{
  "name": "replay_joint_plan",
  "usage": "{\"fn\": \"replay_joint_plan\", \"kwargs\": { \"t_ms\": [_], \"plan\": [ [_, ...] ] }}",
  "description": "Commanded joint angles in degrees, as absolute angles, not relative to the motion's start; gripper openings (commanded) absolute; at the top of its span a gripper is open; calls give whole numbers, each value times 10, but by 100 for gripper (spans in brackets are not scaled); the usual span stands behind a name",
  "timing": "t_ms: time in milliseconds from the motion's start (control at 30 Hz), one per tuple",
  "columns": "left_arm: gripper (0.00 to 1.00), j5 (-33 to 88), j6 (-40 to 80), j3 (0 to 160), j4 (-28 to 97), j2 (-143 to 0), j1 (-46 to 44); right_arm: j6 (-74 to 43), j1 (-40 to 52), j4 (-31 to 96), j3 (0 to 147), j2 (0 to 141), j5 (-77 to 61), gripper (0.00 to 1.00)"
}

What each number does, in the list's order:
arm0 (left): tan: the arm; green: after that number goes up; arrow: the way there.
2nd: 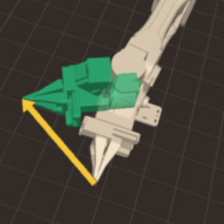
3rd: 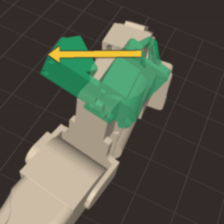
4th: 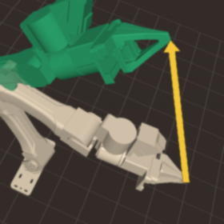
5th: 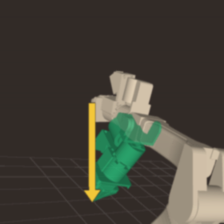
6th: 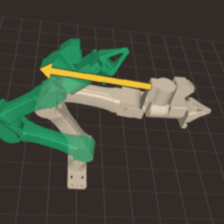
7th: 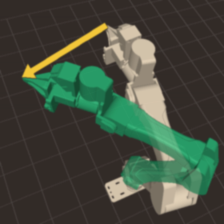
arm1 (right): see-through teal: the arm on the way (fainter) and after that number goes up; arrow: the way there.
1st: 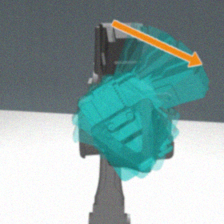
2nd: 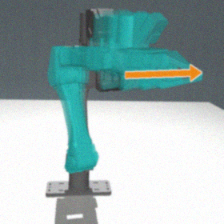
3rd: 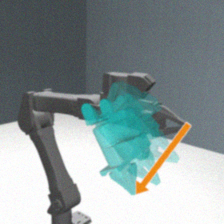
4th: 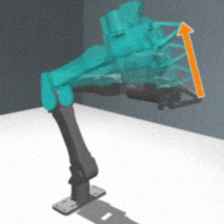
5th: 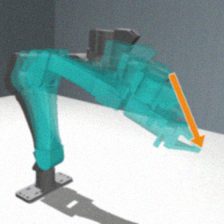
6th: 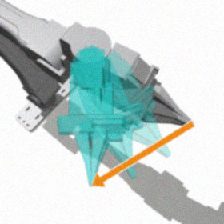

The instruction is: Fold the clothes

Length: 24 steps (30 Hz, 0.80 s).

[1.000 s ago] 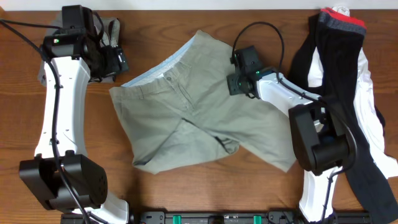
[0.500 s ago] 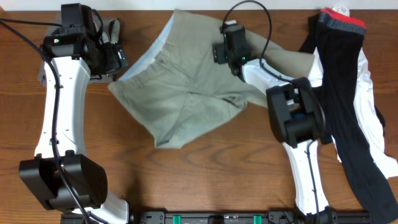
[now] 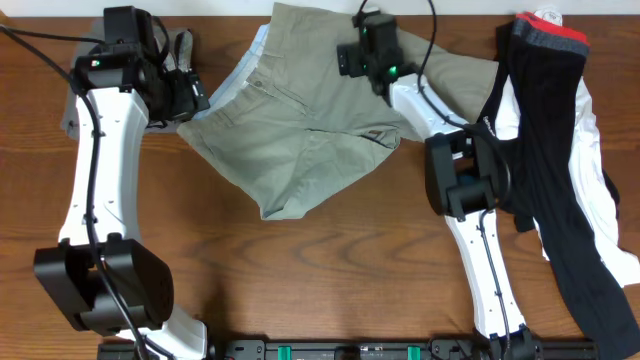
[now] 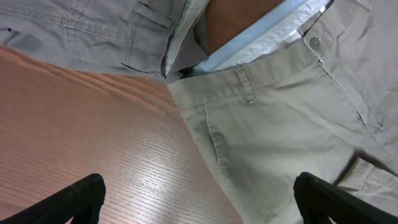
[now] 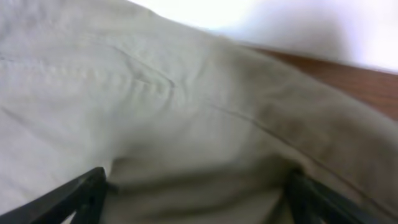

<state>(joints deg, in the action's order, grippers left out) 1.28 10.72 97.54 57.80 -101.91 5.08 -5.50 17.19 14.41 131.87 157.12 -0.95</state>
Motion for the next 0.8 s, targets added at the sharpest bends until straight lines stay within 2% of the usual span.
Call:
{"fn": "replay_joint_plan", "kwargs": {
  "t_ms": [0, 267, 400, 567, 633, 767],
  "plan": [
    [98, 10, 112, 977, 579, -1027, 47, -65, 141, 237, 1373, 1595, -55, 99],
    [98, 10, 62, 977, 578, -1027, 48, 21, 148, 579, 1554, 1521, -134, 99],
    [98, 10, 8, 977, 580, -1027, 52, 119, 178, 697, 1569, 1490, -186, 99],
    [98, 10, 4, 977, 580, -1026, 81, 217, 225, 806, 1561, 1489, -189, 99],
    [98, 10, 4, 977, 580, -1026, 101, 199, 246, 821, 1547, 1490, -189, 98],
    [98, 10, 17, 977, 582, -1026, 145, 33, 280, 813, 1531, 1490, -186, 95]
  ]
}}
